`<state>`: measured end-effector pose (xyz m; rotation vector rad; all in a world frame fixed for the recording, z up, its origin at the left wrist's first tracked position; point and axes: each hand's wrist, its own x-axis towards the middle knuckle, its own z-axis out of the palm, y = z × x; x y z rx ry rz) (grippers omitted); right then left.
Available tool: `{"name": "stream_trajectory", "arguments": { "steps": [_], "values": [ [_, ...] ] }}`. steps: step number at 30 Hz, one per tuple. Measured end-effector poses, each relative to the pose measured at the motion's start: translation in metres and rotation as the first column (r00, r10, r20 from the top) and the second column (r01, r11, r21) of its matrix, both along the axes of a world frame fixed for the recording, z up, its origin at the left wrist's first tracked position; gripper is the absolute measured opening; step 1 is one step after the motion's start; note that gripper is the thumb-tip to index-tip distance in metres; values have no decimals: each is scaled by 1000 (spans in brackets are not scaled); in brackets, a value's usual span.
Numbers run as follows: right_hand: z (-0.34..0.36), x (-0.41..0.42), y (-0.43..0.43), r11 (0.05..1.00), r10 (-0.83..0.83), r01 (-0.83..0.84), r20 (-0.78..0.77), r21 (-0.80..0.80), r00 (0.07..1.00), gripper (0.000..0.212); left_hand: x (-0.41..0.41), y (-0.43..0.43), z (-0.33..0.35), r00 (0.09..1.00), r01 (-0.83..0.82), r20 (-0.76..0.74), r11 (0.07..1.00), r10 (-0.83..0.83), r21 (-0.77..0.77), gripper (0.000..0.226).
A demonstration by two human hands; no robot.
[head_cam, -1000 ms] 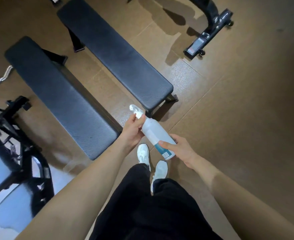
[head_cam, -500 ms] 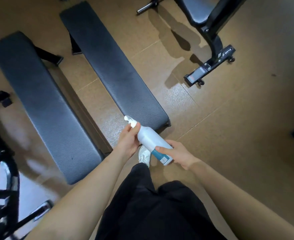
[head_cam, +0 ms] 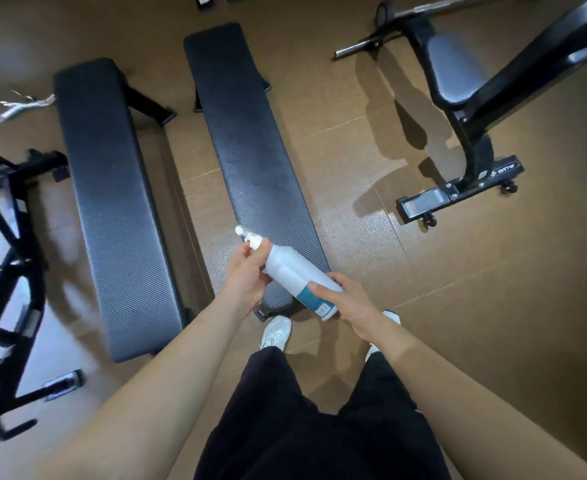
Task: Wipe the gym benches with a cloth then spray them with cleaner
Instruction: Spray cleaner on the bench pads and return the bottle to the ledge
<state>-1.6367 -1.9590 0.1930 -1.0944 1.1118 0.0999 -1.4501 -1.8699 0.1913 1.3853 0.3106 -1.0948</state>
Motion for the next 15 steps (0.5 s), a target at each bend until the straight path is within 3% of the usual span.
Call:
{"name": "stream_trajectory", "arguments": {
  "steps": [4, 8, 15],
  "values": [
    [-4, -27, -47, 986, 165, -165, 62, -14, 984, 46, -37, -23, 9, 990, -140, 39, 989, 139, 42, 31],
    [1, -63, -94, 960, 279, -273, 97, -67, 956, 60, -88, -49, 21, 965, -246, 105, 968, 240, 47, 47],
    [13, -98, -160, 938, 347, -340, 144, -70, 927, 53, -139, -94, 37, 918, -387, 140, 917, 372, 96, 50]
  ]
}}
